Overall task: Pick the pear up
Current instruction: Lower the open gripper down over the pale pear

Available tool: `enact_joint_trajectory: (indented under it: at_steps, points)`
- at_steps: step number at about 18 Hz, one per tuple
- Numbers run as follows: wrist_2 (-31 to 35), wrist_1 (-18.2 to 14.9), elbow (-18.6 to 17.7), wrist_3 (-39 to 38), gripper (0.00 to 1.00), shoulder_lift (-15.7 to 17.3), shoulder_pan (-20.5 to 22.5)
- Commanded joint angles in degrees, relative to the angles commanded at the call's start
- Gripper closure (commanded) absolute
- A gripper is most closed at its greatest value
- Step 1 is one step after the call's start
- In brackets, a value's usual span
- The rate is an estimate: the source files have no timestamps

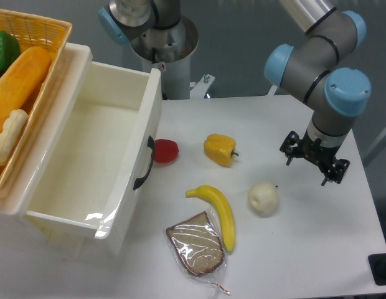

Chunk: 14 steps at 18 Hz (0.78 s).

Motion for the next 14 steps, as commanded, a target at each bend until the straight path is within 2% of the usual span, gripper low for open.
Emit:
enact_joint_trajectory:
  at_steps: [3,7,12,14]
  points:
    - [0.00,-0.09,-0.09,-0.52,0.00,-0.17,-0.09]
    - [-0.26,0.70,-3.60,-1.05,0.00,-1.67,-0.88]
    - [-0.53,0.53,-3.87,-1.14,0.00,-2.72,-2.46]
    - [-2.54,0.35,-3.87,-0.79,0.00,-3.25,-2.64]
